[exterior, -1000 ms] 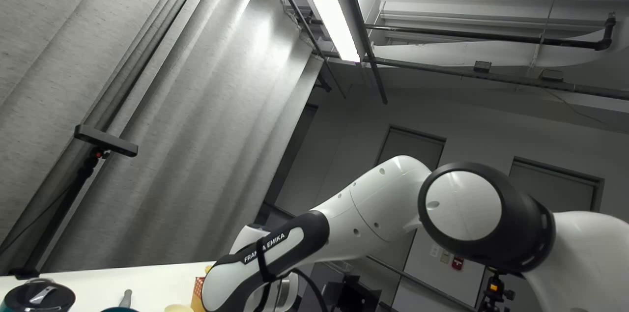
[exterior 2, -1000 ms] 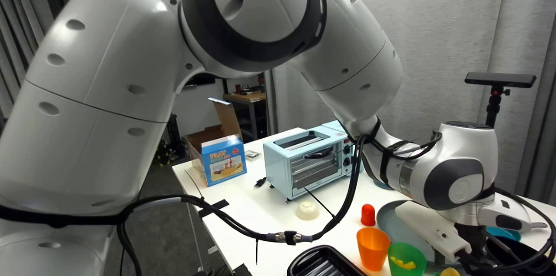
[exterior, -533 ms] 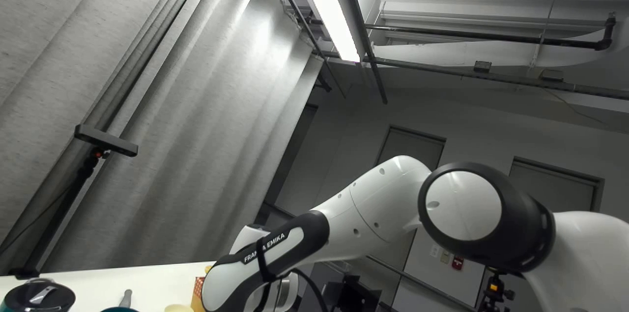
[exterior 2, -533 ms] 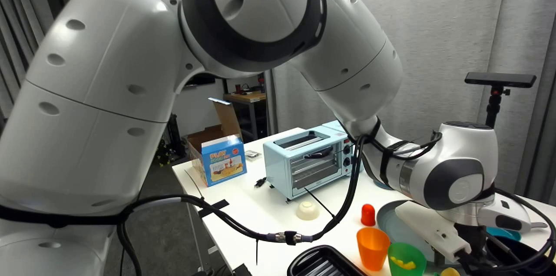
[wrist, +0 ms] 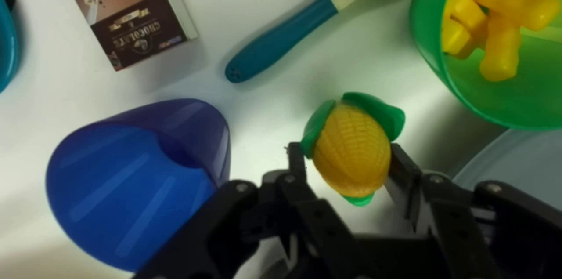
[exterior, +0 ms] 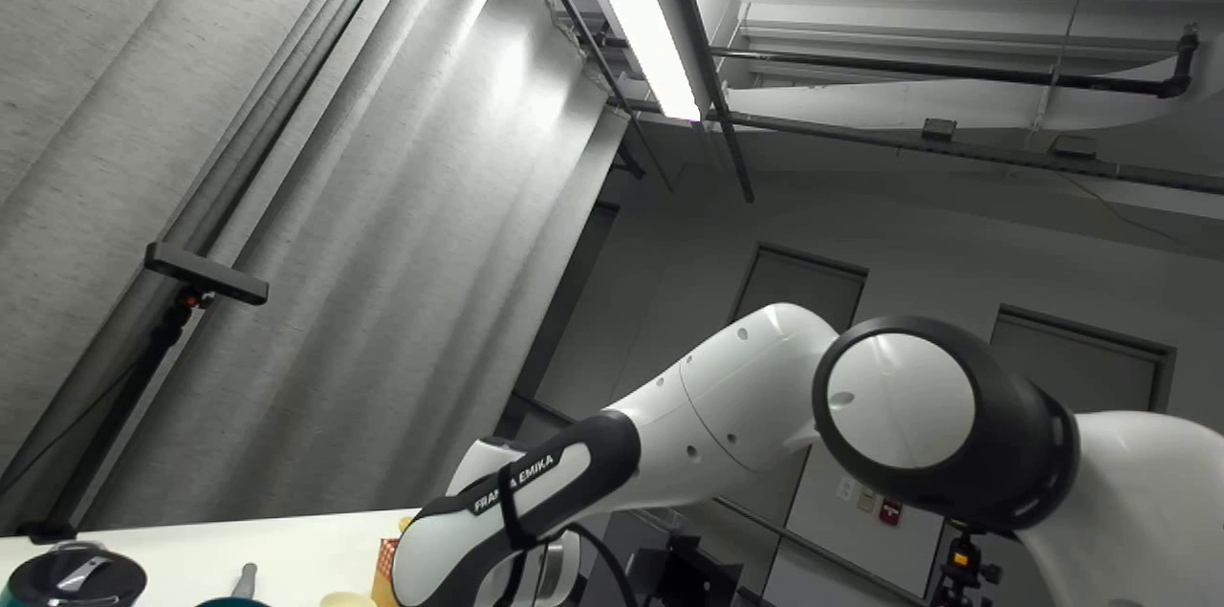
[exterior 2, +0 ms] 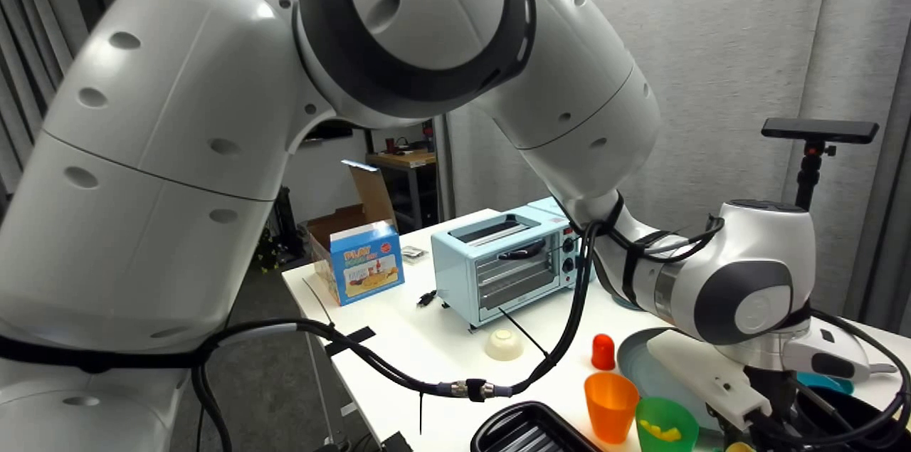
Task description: Pick the yellow and green object and the brown object and out them in the pot
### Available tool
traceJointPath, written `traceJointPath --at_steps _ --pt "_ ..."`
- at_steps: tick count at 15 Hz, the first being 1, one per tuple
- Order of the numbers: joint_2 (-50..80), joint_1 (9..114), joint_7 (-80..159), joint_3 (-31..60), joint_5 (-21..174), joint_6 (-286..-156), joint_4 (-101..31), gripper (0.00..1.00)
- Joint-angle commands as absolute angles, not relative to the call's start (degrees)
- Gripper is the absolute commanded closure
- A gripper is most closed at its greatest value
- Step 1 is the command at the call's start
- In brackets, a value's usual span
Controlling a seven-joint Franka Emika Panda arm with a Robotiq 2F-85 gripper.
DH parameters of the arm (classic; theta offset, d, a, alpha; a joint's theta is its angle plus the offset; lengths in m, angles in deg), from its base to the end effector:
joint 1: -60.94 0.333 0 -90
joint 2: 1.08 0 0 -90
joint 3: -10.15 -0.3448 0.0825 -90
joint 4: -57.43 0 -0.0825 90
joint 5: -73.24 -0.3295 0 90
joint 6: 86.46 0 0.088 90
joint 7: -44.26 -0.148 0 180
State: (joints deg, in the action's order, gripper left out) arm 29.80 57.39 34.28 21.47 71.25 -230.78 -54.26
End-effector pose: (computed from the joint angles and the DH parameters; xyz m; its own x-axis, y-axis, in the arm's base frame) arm 0.5885 -0.1487 0.2355 0.9075 -0.4164 0.0546 -0.4195 -0.9050 0.0711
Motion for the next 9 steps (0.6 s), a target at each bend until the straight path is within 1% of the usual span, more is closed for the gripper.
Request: traceJointPath --at_steps 1,9 --pt "30.1 57.6 32.1 21.8 73.1 -229.1 -53.5 0.79" --pt "30.1 56.5 33.2 20.4 71.1 -230.4 -53.7 0.79"
